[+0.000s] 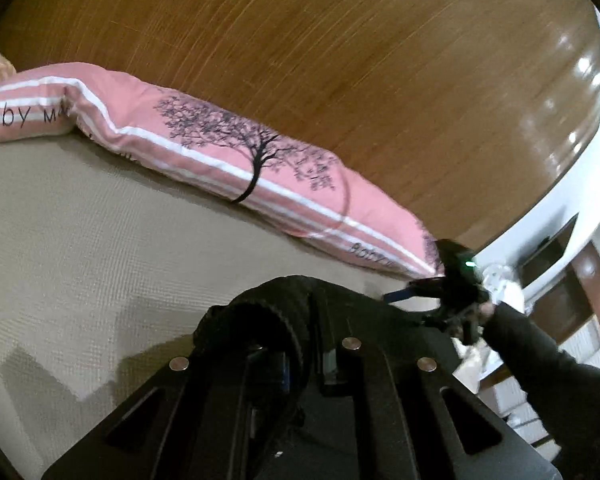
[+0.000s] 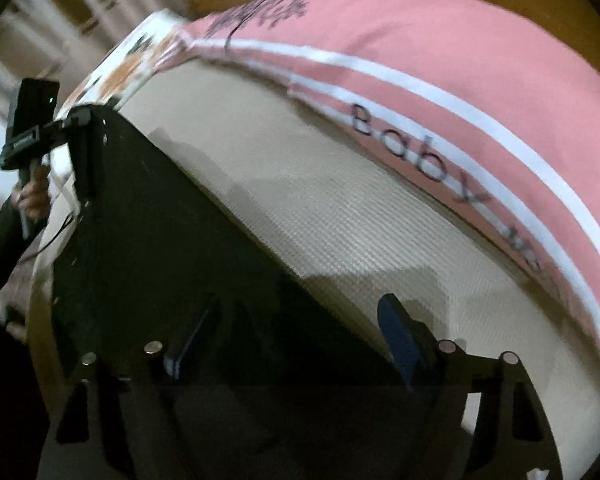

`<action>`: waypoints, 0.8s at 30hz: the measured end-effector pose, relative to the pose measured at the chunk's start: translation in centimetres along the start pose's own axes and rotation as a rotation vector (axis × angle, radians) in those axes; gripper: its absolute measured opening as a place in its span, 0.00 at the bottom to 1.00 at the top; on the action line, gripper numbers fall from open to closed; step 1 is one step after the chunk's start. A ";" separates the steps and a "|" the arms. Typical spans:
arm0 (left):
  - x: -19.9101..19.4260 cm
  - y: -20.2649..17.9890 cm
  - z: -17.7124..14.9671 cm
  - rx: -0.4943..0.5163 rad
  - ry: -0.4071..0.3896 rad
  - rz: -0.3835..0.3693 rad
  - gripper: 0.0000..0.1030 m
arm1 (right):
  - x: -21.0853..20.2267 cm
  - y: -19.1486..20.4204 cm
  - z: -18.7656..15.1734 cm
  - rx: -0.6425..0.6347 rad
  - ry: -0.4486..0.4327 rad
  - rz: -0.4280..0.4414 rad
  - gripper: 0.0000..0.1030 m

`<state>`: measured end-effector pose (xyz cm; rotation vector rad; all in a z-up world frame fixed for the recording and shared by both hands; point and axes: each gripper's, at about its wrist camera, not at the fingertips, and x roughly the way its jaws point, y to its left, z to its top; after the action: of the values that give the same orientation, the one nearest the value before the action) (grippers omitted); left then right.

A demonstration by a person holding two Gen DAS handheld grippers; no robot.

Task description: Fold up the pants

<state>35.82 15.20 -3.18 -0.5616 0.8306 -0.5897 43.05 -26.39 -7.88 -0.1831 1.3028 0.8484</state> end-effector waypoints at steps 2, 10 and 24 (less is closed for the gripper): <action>-0.1 -0.3 0.1 -0.003 -0.006 0.016 0.08 | 0.5 -0.8 0.6 -0.009 0.057 0.088 0.71; 0.0 -0.1 0.1 -0.002 0.004 0.066 0.08 | 2.4 -1.9 0.4 -0.082 0.214 0.215 0.34; 1.4 -1.1 0.1 0.090 0.039 0.222 0.08 | -2.0 -1.2 -5.4 -0.090 0.142 -0.126 0.09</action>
<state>36.34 13.48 -3.15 -0.3707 0.8853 -0.4336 39.62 -31.13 -8.12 -0.3982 1.3710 0.7979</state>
